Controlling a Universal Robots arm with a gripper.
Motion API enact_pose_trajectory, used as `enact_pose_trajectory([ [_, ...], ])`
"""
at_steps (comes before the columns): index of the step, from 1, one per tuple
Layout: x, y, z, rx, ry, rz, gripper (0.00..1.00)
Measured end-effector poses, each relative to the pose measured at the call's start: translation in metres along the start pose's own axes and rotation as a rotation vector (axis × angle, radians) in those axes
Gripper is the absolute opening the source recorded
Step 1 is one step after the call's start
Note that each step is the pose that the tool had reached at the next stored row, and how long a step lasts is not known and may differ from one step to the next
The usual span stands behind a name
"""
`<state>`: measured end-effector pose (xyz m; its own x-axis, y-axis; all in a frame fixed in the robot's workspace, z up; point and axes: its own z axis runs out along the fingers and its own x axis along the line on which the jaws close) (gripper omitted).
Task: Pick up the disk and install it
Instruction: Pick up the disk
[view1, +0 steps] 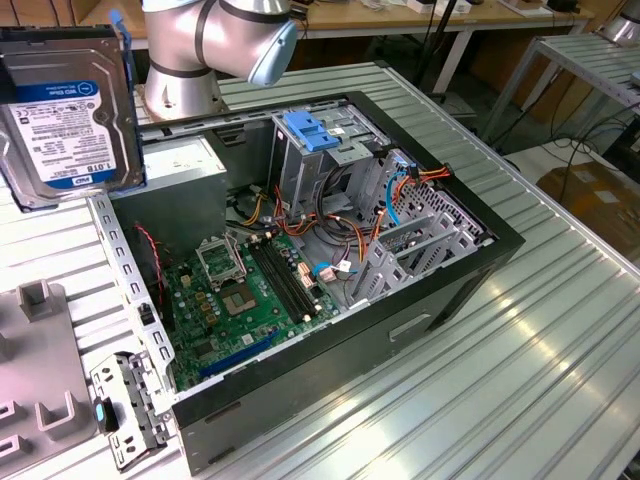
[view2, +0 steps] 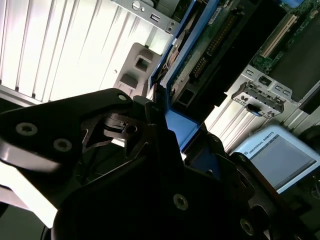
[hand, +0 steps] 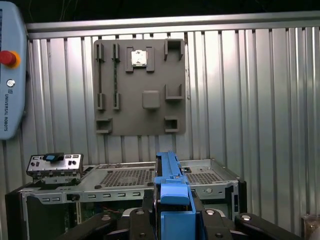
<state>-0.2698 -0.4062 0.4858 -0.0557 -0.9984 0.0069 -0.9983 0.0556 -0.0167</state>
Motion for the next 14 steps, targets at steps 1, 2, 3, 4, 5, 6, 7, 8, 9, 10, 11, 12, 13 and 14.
enact_pose_trajectory([
  [1, 0.0, -0.0029, 0.0, 0.0, 0.0, 0.0, 0.37],
  [2, 0.0001, -0.0054, 0.0001, 0.0, 0.0, 0.0, 0.37],
  [3, 0.0004, -0.0089, 0.0002, 0.0, 0.0, 0.0, 0.37],
  [4, 0.0008, -0.0112, 0.0002, 0.0, 0.0, 0.0, 0.37],
  [5, 0.0013, -0.0125, 0.0002, 0.0, 0.0, 0.0, 0.37],
  [6, 0.0024, -0.0143, 0.0003, 0.0001, -0.0001, 0.0, 0.37],
  [7, 0.0034, -0.0156, 0.0003, 0.0, 0.0, 0.0, 0.37],
  [8, 0.0044, -0.0168, 0.0003, 0.0, 0.0, 0.0, 0.37],
  [9, 0.006, -0.0185, 0.0004, 0.0, 0.0, 0.0, 0.37],
  [10, 0.0072, -0.0216, 0.0005, 0.0001, -0.0001, 0.0, 0.37],
  [11, 0.0076, -0.0238, 0.0005, 0.0, 0.0, 0.0, 0.37],
  [12, 0.008, -0.0268, 0.0005, -0.0001, 0.0001, 0.0, 0.37],
  [13, 0.0083, -0.0305, 0.0006, 0.0, 0.0, 0.0, 0.37],
  [14, 0.0084, -0.0338, 0.0007, 0.0, 0.0, 0.0, 0.37],
])
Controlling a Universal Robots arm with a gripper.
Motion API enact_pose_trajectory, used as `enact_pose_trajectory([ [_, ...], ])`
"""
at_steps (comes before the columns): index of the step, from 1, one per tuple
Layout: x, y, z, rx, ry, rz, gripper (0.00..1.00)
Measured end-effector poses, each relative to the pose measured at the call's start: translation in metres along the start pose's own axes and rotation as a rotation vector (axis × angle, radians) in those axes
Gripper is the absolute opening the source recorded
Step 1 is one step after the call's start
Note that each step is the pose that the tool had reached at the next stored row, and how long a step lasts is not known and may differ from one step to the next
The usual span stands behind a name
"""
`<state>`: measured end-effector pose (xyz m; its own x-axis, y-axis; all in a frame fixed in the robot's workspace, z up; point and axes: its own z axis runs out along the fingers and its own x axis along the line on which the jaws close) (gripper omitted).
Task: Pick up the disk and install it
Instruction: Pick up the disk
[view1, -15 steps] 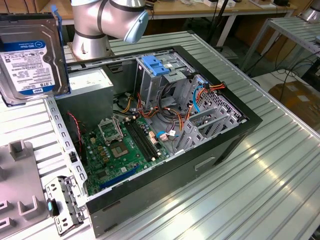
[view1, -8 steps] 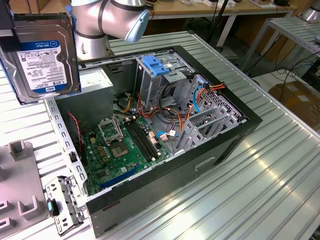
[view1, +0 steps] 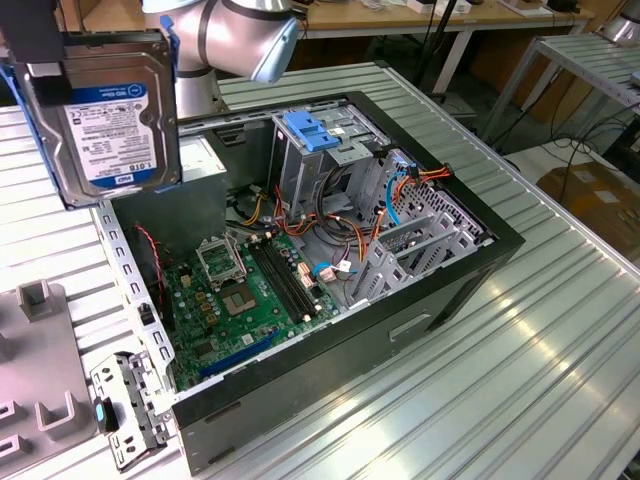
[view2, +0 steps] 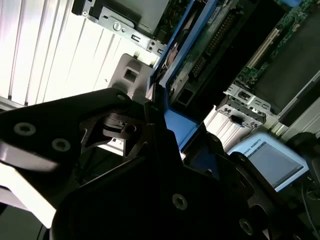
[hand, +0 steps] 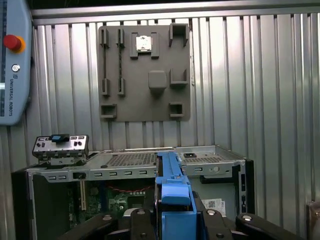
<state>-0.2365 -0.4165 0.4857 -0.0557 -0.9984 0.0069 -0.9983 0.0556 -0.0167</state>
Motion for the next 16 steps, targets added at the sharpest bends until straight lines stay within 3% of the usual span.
enact_pose_trajectory([
  [6, 0.0008, -0.0226, 0.0005, 0.0, 0.0, 0.0, 0.37],
  [8, 0.001, -0.0583, 0.0014, 0.0, -0.0001, 0.0, 0.37],
  [12, 0.0005, -0.0912, 0.0023, 0.0, 0.0, 0.0, 0.37],
  [14, 0.0004, -0.0994, 0.0025, 0.0, -0.0001, 0.0, 0.37],
  [16, 0.0001, -0.1176, 0.003, 0.0, 0.0, 0.0, 0.37],
])
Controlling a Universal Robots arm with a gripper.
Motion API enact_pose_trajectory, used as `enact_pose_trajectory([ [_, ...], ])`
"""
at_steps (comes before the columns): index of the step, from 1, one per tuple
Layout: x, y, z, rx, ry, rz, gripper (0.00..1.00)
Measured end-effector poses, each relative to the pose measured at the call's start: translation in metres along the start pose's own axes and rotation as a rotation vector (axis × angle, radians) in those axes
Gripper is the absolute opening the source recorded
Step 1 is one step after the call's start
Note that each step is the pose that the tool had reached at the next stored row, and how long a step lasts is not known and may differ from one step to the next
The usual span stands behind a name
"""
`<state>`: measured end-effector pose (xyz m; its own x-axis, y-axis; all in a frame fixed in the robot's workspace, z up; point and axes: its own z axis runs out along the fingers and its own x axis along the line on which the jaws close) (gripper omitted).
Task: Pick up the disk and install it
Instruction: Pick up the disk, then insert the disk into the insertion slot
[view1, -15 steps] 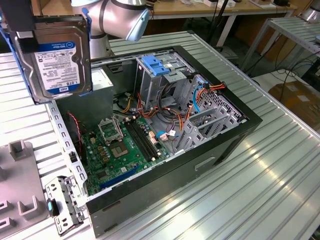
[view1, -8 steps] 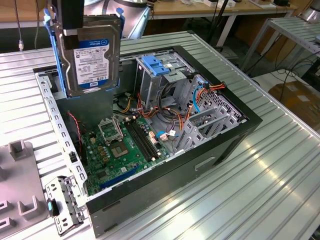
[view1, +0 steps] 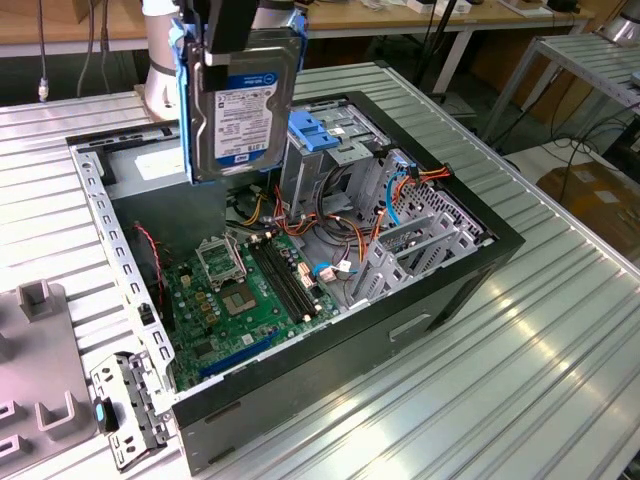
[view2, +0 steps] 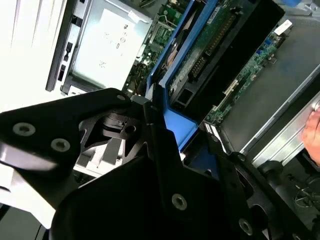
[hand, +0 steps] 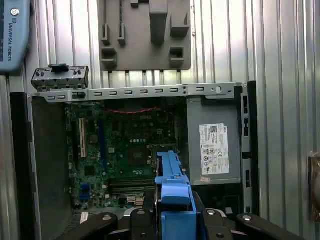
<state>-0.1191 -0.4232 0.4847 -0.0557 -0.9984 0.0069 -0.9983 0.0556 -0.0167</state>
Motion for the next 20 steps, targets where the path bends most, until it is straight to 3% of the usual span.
enact_pose_trajectory([
  [3, -0.0003, -0.0131, 0.0004, 0.0, 0.0, 0.0, 0.37],
  [6, -0.0006, -0.0208, 0.0006, 0.0, 0.0, 0.0, 0.37],
  [20, -0.0006, -0.0219, 0.0006, 0.0001, 0.0, 0.0, 0.37],
])
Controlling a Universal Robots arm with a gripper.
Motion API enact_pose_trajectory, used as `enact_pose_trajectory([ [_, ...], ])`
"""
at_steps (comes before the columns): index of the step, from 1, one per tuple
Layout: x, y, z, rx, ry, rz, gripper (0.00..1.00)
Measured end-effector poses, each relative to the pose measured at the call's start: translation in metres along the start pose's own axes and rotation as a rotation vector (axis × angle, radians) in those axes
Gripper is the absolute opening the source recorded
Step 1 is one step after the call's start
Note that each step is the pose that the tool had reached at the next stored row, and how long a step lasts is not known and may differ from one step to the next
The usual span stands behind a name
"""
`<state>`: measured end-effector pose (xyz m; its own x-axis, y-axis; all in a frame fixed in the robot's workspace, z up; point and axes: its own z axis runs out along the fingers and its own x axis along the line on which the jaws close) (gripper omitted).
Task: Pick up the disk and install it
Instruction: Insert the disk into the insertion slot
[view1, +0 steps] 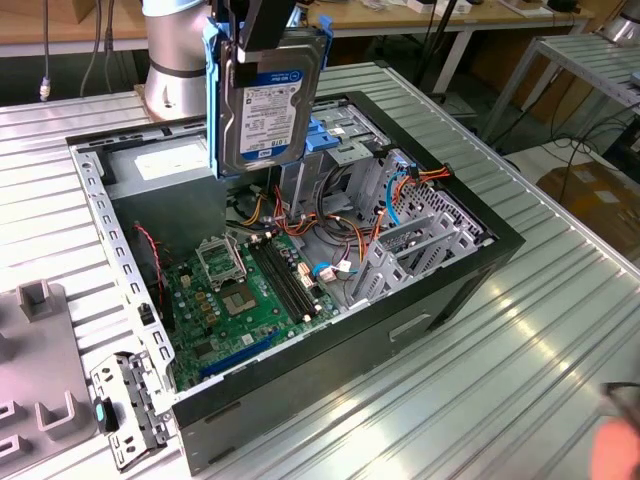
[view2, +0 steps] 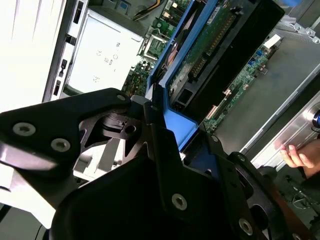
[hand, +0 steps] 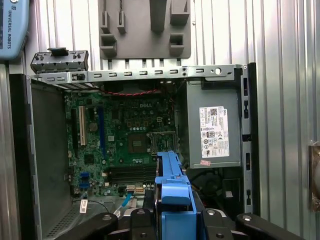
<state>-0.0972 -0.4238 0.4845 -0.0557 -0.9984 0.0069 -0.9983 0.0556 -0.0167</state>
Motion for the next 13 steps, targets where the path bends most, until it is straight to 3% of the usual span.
enact_pose_trajectory([
  [13, 0.0005, -0.0009, 0.0, 0.0, -0.0001, 0.0, 0.37],
])
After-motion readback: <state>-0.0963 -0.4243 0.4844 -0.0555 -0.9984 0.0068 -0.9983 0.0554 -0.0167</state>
